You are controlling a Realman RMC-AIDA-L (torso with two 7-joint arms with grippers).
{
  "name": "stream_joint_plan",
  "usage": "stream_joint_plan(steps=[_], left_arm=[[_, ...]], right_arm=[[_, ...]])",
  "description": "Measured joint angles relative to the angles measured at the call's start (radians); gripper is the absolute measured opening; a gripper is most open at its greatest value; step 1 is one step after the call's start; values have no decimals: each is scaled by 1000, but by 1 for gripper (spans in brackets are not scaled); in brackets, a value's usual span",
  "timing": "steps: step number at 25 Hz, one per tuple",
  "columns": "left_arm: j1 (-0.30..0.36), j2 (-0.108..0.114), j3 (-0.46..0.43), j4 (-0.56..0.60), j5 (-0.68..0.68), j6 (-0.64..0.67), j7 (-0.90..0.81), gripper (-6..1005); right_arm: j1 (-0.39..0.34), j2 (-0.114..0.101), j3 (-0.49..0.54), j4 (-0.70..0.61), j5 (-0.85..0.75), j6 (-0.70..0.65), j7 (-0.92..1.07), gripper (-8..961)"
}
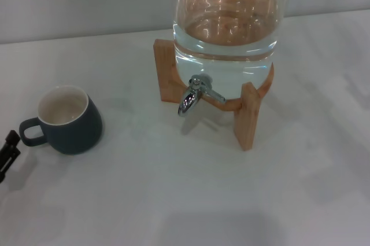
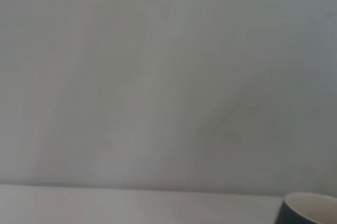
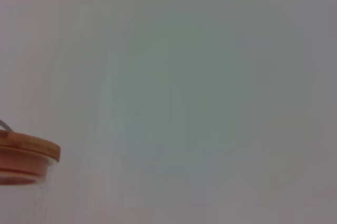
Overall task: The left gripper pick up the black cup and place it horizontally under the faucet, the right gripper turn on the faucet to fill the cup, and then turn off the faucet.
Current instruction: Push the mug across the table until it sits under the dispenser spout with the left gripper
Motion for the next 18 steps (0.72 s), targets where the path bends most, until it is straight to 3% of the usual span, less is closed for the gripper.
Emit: stream_joint_plan(steps=[18], left_arm=[[-22,0,1,2,59,-101,-9,817]], right_arm=[[14,3,-8,4,-3,-5,-2,795]])
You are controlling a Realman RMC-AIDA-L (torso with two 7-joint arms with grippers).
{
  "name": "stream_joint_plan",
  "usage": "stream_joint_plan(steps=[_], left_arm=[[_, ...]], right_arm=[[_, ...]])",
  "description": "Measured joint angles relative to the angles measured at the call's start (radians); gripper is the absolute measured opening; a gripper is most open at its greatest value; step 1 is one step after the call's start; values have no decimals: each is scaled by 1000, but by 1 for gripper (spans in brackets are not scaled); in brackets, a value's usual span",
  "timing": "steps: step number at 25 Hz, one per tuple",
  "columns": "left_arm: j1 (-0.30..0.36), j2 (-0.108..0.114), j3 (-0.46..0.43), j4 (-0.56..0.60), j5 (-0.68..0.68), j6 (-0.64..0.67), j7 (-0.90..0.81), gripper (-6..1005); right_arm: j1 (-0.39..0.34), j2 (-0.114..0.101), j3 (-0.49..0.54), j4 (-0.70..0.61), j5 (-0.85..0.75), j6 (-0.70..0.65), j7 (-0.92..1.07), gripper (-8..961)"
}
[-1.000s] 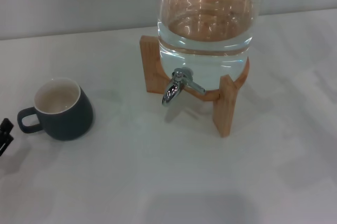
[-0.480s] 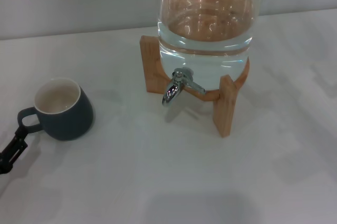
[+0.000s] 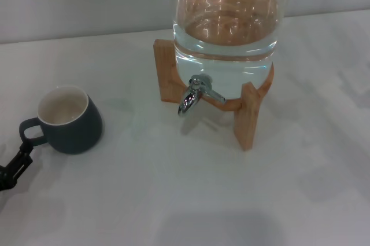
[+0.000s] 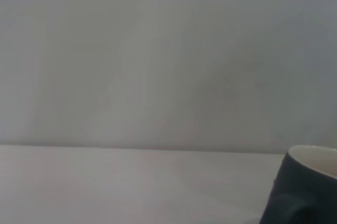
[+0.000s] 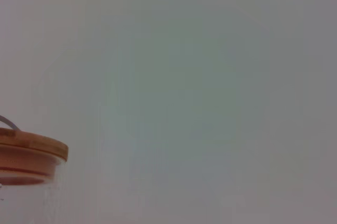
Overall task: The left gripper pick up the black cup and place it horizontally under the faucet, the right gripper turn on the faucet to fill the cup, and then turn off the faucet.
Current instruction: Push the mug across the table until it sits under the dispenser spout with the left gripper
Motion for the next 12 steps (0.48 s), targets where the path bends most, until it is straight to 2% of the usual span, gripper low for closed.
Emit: stream_joint_plan(steps=[12], left_arm=[[-69,3,0,0,1,-87,-22,789]], right_arm=[[0,0,-1,1,-1,0,0,795]])
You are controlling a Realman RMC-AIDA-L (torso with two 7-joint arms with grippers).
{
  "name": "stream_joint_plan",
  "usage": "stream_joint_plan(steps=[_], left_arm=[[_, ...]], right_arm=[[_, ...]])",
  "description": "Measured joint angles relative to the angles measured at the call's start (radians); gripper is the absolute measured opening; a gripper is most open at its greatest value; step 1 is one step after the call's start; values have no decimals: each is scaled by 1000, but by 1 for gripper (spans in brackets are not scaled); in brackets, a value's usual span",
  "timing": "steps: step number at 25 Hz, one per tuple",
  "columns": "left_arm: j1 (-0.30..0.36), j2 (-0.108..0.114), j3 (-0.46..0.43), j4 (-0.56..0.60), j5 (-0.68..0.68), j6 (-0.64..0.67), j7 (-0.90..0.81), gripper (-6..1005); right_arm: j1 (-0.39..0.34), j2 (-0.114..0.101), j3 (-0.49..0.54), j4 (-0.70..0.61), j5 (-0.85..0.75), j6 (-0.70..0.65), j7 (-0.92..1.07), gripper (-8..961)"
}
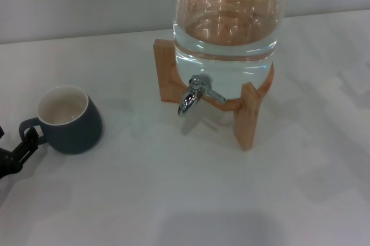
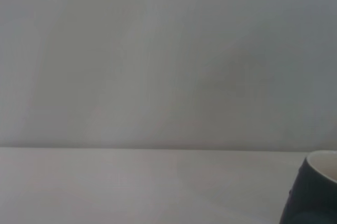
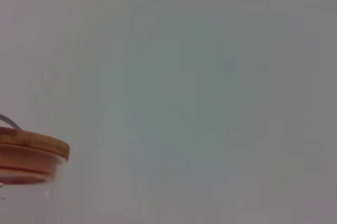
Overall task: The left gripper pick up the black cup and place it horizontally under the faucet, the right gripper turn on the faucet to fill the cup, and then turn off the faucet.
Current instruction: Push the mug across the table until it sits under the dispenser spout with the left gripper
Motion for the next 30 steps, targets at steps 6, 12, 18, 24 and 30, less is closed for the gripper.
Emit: stream_joint_plan(steps=[6,12,18,24,30], left_arm=[[-20,-1,0,11,24,-15,-3,748],[-23,-1,0,21,31,-32,-5,707],[-28,-1,0,22,39,-38,-5,456],[-29,-2,0,23,36,-31,-4,305],[-30,-2,-4,23,31,-26,-2,148]], right_arm=[[7,0,5,3,1,-8,0,795],[10,0,7,4,2,-27,0,795],[14,0,8,4,3,-39,0,795],[16,0,7,4,4,-42,0,795],[22,0,3,5,4,-50,0,795]])
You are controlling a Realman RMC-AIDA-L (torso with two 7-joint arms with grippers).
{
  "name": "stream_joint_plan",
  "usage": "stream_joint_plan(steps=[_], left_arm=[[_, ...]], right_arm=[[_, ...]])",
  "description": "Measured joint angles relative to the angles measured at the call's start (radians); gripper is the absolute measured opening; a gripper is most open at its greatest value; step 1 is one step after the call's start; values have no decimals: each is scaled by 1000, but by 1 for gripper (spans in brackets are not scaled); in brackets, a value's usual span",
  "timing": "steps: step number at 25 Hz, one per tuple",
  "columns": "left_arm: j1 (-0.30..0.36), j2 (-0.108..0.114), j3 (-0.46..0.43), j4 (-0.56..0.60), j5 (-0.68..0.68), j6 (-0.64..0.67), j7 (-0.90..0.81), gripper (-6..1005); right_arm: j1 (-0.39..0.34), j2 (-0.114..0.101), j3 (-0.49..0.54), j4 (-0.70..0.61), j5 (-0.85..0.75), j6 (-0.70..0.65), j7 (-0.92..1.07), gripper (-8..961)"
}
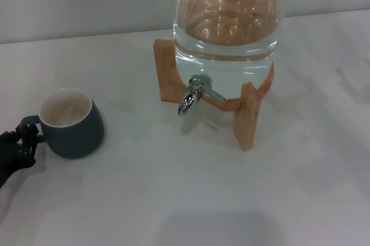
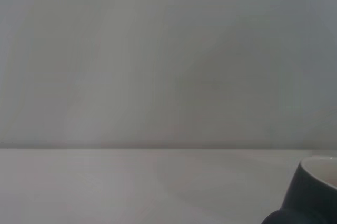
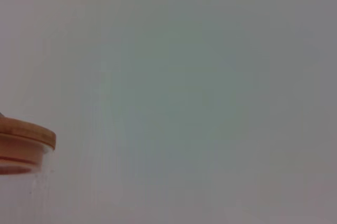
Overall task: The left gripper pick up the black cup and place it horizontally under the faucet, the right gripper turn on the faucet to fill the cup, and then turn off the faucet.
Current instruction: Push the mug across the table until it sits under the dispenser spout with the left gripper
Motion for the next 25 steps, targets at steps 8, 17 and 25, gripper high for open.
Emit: stream_joint_plan(steps=[8,17,25], left_arm=[[-12,3,-3,-5,-4,44,18,145],[-68,2,4,4,62,99,11,145],[-120,0,5,68,170,56,11,145]], right_arm=[[6,1,-4,1,-4,-7,0,795],[18,2,-8,2,-9,-3,4,795],[22,3,-32,2,-9,8,3,795]])
